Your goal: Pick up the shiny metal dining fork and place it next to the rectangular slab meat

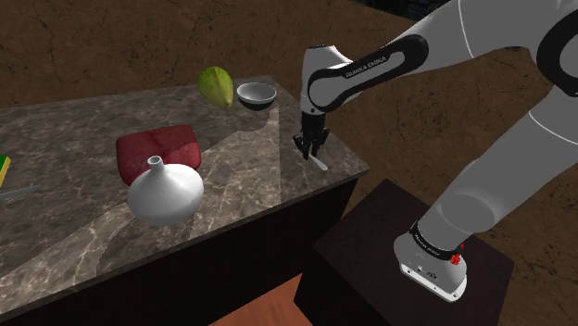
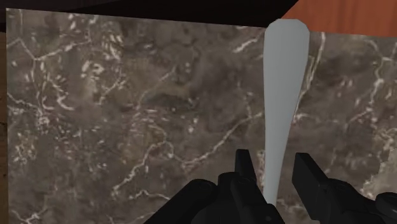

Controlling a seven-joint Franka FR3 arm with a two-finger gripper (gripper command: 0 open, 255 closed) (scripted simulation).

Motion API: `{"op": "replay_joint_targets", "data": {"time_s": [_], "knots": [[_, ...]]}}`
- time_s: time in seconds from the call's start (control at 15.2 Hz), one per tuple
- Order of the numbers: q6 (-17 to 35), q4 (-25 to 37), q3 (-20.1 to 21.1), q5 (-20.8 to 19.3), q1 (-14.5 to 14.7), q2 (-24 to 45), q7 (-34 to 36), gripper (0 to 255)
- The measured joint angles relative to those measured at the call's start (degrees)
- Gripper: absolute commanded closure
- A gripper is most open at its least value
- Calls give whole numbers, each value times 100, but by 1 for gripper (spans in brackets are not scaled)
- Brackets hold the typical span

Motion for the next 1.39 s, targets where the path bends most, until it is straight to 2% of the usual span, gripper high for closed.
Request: {"op": "replay_joint_targets", "data": {"time_s": [0.92,1.39], "knots": [[-1122,580,-57,45,-14,-548,-16,255],[-1282,1823,299,-107,228,507,689,255]]}}
